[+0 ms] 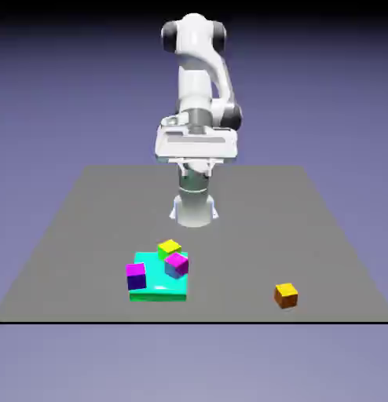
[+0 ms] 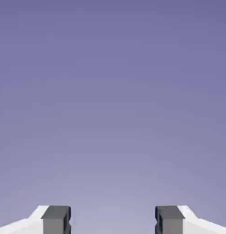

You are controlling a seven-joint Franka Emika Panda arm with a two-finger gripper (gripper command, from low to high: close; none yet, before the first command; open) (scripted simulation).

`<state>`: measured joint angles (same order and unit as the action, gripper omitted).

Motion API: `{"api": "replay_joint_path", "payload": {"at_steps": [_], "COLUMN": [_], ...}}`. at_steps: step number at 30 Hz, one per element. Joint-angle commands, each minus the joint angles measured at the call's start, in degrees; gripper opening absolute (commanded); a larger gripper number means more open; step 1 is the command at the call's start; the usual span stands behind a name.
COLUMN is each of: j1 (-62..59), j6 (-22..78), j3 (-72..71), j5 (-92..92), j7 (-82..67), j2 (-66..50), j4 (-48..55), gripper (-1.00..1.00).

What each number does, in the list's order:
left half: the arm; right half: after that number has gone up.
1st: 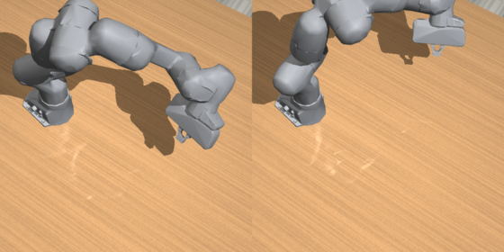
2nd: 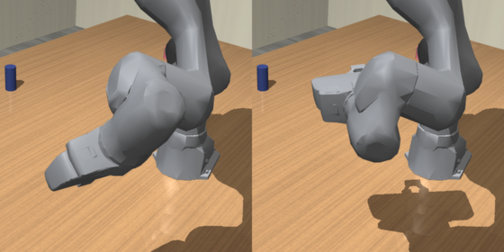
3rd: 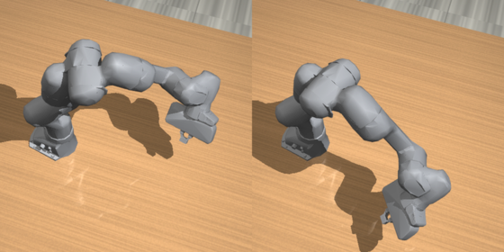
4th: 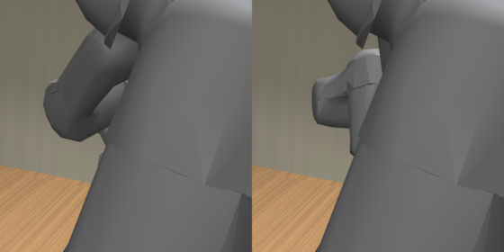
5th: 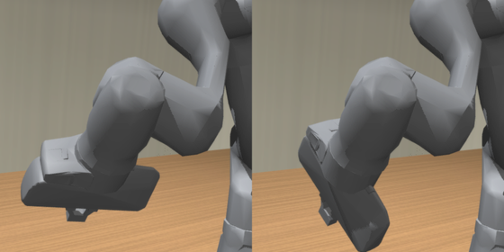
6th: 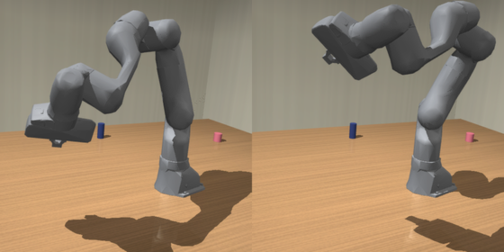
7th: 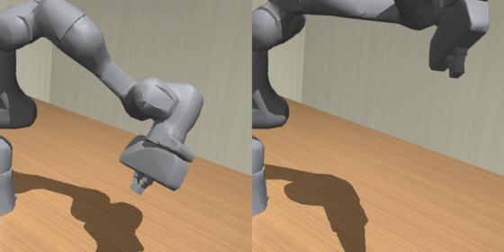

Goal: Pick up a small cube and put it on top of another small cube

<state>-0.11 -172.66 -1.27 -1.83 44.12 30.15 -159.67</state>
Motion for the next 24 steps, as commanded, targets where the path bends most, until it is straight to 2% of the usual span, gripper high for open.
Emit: {"api": "replay_joint_path", "payload": {"at_steps": [1, 24], "j1": [-0.66, -15.78], "j6": [1.12, 26.84], "j3": [-1.06, -25.34], "j5": [-1.52, -36.47], "j7": [1.38, 33.08], "j2": [-2.08, -49.84], "j4": [1.11, 26.49], "gripper": [0.00, 0.00]}}
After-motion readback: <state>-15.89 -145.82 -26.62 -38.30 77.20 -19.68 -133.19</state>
